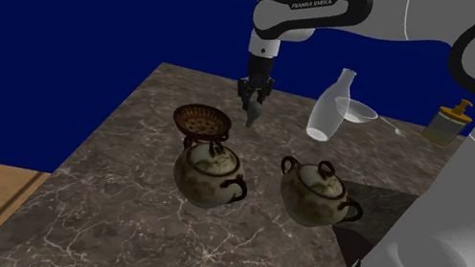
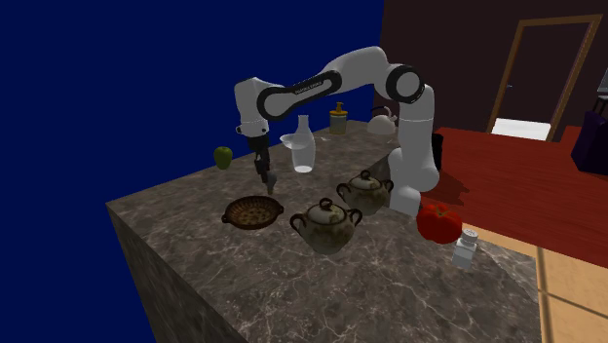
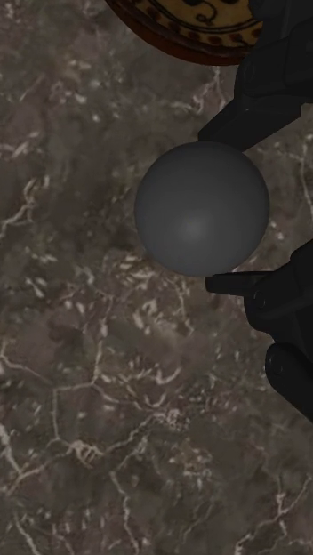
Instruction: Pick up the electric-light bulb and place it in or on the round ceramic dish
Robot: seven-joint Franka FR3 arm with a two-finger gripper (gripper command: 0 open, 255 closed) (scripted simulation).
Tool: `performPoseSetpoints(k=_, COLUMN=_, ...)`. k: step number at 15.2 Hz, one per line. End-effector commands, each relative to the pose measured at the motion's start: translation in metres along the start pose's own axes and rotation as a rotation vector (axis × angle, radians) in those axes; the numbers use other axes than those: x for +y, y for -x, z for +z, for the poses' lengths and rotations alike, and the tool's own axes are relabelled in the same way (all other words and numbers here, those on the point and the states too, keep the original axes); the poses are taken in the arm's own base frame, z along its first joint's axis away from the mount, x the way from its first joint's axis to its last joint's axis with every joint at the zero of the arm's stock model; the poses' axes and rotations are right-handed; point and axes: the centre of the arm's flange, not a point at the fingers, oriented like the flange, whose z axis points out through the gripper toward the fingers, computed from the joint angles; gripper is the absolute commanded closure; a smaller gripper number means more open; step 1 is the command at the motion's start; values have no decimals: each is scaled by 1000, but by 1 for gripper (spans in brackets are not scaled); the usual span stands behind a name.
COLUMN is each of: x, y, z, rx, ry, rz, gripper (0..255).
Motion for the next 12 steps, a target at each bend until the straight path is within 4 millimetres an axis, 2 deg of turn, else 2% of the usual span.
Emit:
performPoseSetpoints(k=1, x=0, y=0, z=0, rx=0, ry=0, rz=0, gripper=255)
performPoseSetpoints(k=3, x=0, y=0, z=0, rx=0, ry=0, rz=0, gripper=255)
performPoseSetpoints(k=12, x=0, y=7, z=-47, rx=0, ry=0, rz=0, gripper=255)
